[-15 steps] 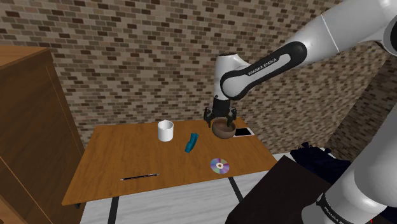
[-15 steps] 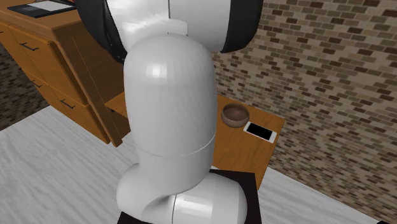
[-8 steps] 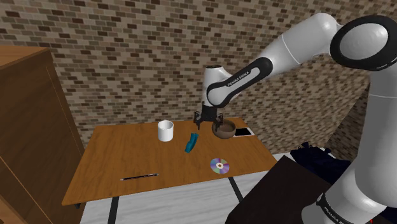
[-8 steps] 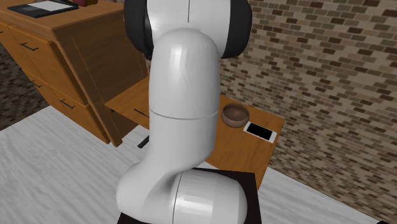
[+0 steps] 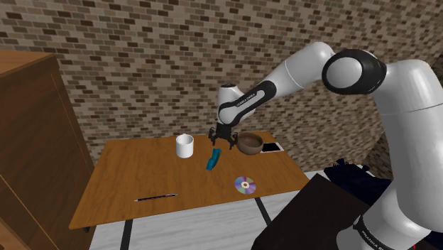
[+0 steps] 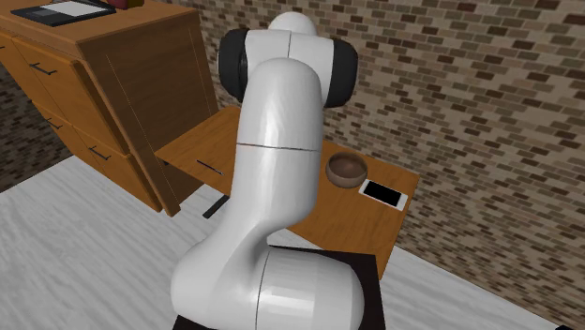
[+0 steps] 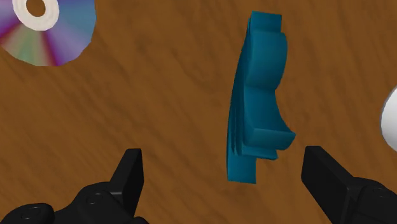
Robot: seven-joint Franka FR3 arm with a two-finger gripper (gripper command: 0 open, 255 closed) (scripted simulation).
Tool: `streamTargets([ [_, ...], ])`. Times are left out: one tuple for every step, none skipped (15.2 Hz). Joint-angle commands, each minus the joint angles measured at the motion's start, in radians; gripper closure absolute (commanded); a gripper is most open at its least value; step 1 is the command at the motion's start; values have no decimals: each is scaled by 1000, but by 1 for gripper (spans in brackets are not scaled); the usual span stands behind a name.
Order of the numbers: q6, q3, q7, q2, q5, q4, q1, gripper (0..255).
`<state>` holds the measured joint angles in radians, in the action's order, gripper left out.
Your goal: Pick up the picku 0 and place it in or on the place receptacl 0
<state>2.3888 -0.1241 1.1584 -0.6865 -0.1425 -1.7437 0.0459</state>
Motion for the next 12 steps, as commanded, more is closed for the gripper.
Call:
streamTargets([
  [-12,14,23,-82,9,103,0,0],
  [-17,20,36,-122,14,151,-1,0],
  [-23,26,48,-163,19,201,-2,0],
  [-27,29,54,-185,22,228,-2,0],
  [-20,30,55,-195,21,232,-2,0],
  [-13,31,55,-205,20,236,-3,0],
  [-7,32,55,-216,20,239,-3,0],
  [0,33,56,-226,19,243,-4,0],
  [6,34,56,-238,18,248,-4,0],
  [13,34,56,-248,18,252,-5,0],
  [18,35,57,-260,17,258,-6,0],
  [22,36,57,-266,17,261,-6,0],
])
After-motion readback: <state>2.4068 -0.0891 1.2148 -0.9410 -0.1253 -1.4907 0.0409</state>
